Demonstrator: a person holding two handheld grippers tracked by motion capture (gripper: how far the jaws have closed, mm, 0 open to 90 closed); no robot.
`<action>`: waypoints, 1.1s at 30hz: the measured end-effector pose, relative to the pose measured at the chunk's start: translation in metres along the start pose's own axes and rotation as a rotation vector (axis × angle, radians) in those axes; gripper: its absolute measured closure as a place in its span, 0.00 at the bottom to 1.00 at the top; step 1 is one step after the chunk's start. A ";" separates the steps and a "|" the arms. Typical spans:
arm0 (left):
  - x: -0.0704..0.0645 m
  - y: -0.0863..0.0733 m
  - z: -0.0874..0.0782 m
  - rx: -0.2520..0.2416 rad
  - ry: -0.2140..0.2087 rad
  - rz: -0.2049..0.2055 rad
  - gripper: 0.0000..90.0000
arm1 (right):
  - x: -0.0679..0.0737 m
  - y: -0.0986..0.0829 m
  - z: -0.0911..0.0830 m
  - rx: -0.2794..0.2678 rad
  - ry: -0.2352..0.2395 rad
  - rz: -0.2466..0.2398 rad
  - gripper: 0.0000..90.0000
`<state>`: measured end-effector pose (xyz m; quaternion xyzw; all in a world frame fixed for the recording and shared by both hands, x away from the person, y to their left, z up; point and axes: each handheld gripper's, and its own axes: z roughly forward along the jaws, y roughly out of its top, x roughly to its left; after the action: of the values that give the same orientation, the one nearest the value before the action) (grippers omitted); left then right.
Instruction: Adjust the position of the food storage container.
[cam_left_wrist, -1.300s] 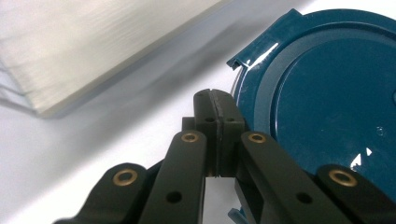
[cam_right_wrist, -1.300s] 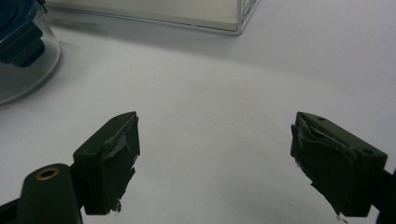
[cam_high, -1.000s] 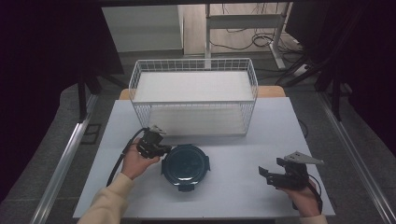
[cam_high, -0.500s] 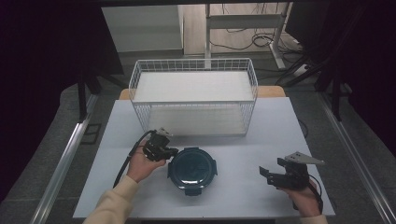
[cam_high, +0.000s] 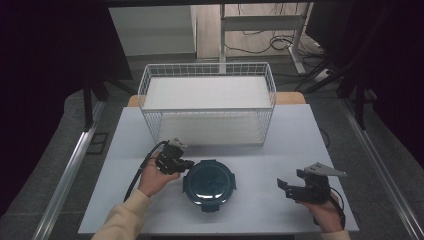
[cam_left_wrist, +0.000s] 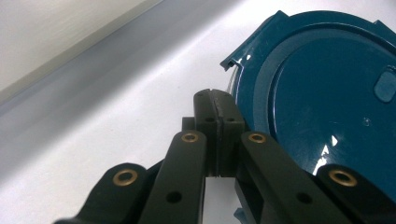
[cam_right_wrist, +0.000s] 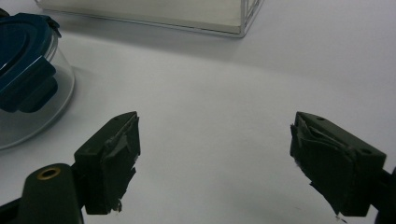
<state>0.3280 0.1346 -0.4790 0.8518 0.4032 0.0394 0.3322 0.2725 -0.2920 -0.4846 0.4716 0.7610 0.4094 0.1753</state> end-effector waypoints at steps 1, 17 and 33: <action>0.000 0.000 0.000 0.000 -0.004 0.000 1.00 | 0.000 0.000 0.000 0.000 0.000 -0.001 0.18; -0.011 0.003 0.006 -0.010 -0.042 0.001 1.00 | 0.000 -0.001 0.001 0.003 0.001 -0.001 0.18; -0.011 -0.028 -0.054 -0.222 0.006 -0.062 0.79 | 0.007 0.001 0.000 -0.015 -0.005 -0.022 0.18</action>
<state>0.2840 0.1689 -0.4518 0.7968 0.4233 0.0759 0.4244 0.2698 -0.2862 -0.4824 0.4627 0.7627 0.4120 0.1854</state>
